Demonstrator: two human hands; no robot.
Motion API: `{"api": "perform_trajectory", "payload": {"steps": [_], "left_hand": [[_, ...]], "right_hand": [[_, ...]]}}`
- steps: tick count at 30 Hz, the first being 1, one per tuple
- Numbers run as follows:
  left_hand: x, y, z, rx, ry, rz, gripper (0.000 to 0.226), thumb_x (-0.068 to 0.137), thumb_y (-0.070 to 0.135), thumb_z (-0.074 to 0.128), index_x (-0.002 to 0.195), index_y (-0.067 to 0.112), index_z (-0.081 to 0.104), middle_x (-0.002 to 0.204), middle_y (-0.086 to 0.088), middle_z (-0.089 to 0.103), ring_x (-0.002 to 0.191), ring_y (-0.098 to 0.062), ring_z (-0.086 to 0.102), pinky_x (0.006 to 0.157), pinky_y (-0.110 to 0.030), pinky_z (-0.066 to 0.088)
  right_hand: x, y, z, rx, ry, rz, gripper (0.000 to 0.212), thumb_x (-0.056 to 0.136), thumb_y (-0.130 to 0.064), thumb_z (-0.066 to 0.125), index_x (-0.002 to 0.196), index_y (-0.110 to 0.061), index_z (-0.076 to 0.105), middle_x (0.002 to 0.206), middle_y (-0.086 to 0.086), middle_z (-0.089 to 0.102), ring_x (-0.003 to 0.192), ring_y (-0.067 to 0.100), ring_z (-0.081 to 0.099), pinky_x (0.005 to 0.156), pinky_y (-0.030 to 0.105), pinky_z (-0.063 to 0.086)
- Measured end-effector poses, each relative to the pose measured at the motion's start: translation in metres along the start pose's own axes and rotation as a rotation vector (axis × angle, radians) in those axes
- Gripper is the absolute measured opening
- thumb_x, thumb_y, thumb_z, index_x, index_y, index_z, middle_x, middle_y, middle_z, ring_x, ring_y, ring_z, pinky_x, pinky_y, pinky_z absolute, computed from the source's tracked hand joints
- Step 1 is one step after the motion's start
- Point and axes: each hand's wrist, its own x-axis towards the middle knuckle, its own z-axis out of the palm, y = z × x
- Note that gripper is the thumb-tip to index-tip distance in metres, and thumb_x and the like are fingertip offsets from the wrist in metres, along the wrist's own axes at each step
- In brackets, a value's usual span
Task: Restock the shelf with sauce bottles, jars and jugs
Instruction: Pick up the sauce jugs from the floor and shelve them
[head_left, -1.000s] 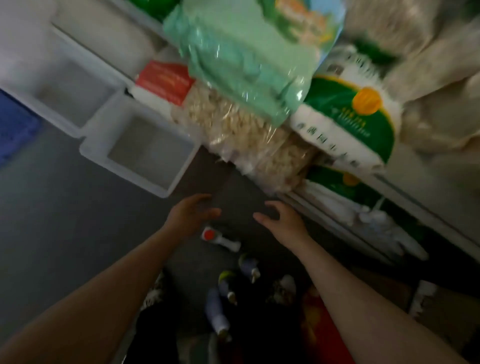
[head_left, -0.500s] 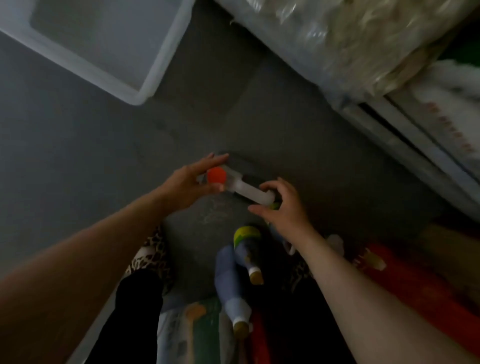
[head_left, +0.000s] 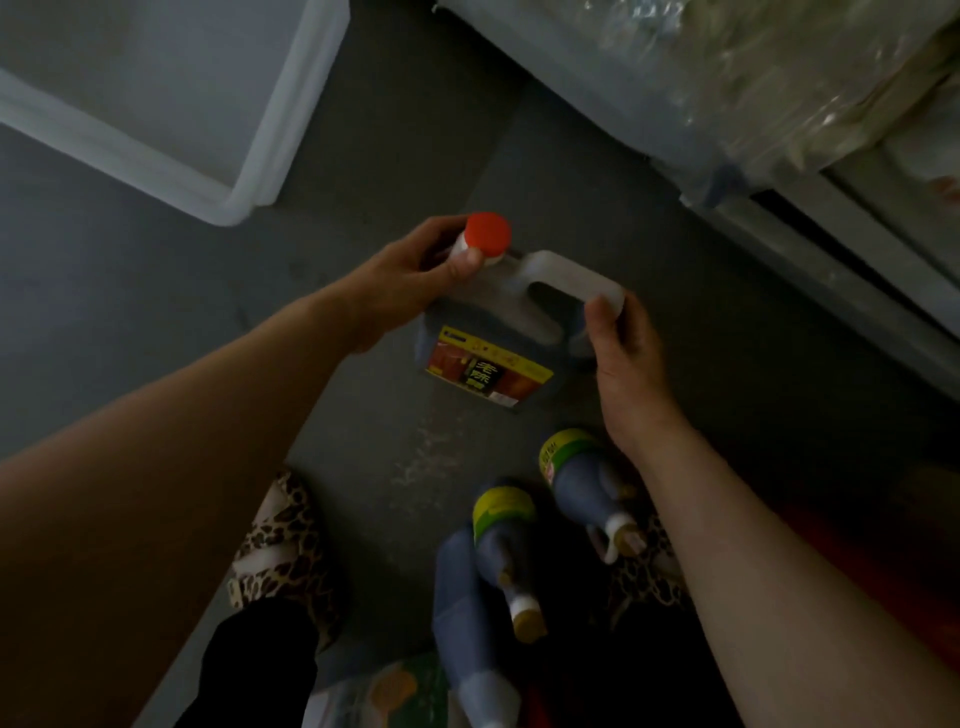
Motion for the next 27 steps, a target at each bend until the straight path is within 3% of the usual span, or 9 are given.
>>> {"api": "perform_trajectory", "payload": {"steps": [3,6,7,11,15,18,20,23,27], "left_hand": [[0.010,0.004,-0.003,0.007,0.003,-0.050,0.058,0.091,0.046,0.055,0.144,0.030,0.042,0.126,0.008,0.056,0.110,-0.003,0.055,0.078,-0.022,0.049],[0.017,0.007,0.001,-0.036,0.016,-0.089,0.050,0.095,0.042,0.052,0.141,0.027,0.040,0.120,0.013,0.055,0.104,-0.001,0.054,0.074,-0.021,0.048],[0.018,0.009,0.003,-0.056,0.024,-0.100,0.049,0.095,0.042,0.052,0.140,0.027,0.040,0.118,0.014,0.054,0.102,-0.001,0.055,0.071,-0.020,0.048],[0.019,0.013,0.006,-0.048,0.065,-0.103,0.043,0.098,0.042,0.048,0.138,0.028,0.041,0.112,0.014,0.054,0.098,-0.002,0.055,0.070,-0.021,0.047],[0.005,0.008,0.008,-0.067,0.123,-0.143,0.048,0.097,0.047,0.049,0.139,0.025,0.044,0.109,0.014,0.055,0.099,-0.004,0.053,0.073,-0.025,0.045],[-0.018,0.010,0.011,-0.112,0.180,-0.140,0.051,0.094,0.052,0.050,0.137,0.023,0.048,0.112,0.009,0.058,0.104,-0.007,0.055,0.077,-0.025,0.046],[-0.038,0.020,0.013,-0.133,0.199,-0.141,0.054,0.091,0.056,0.050,0.135,0.024,0.049,0.115,0.006,0.058,0.106,-0.010,0.055,0.078,-0.027,0.046],[-0.074,0.048,0.015,-0.162,0.206,-0.137,0.064,0.080,0.065,0.051,0.133,0.029,0.049,0.121,-0.001,0.056,0.109,-0.018,0.056,0.085,-0.035,0.049],[-0.123,0.105,0.021,-0.159,0.205,-0.094,0.047,0.090,0.059,0.049,0.130,0.035,0.050,0.119,0.000,0.058,0.106,-0.016,0.058,0.079,-0.033,0.048]], "right_hand": [[0.011,0.003,0.001,0.016,0.032,-0.023,0.009,0.098,-0.038,0.055,0.107,-0.036,0.057,0.106,-0.017,0.062,0.095,-0.014,0.062,0.083,0.012,0.049],[0.017,0.005,0.004,0.006,0.046,-0.025,0.037,0.088,-0.055,0.055,0.119,-0.035,0.053,0.112,-0.015,0.061,0.107,-0.001,0.061,0.093,0.022,0.050],[0.019,0.005,0.004,0.007,0.058,-0.025,0.037,0.090,-0.054,0.055,0.121,-0.034,0.052,0.112,-0.015,0.060,0.108,-0.001,0.060,0.092,0.020,0.050],[0.027,-0.002,0.005,-0.013,0.084,0.004,0.020,0.101,-0.038,0.052,0.121,-0.032,0.051,0.103,-0.020,0.056,0.095,-0.010,0.056,0.073,0.004,0.046],[0.022,-0.018,0.004,-0.043,0.051,0.043,0.026,0.101,-0.040,0.052,0.124,-0.028,0.056,0.100,-0.020,0.057,0.085,-0.013,0.056,0.065,0.005,0.044],[0.008,-0.033,0.001,-0.077,0.032,0.024,0.016,0.102,-0.034,0.054,0.112,-0.024,0.060,0.096,-0.015,0.061,0.079,-0.013,0.060,0.064,0.003,0.046],[-0.005,-0.050,-0.002,-0.107,0.002,0.012,0.009,0.101,-0.035,0.055,0.104,-0.029,0.060,0.094,-0.013,0.063,0.083,-0.005,0.060,0.065,0.005,0.048],[-0.031,-0.085,-0.007,-0.127,-0.028,-0.001,0.013,0.101,-0.040,0.054,0.107,-0.030,0.059,0.097,-0.012,0.064,0.088,-0.001,0.060,0.072,0.013,0.051],[-0.076,-0.143,-0.021,-0.118,-0.021,-0.012,0.015,0.100,-0.044,0.054,0.109,-0.033,0.059,0.103,-0.010,0.066,0.095,0.003,0.063,0.079,0.023,0.054]]}}
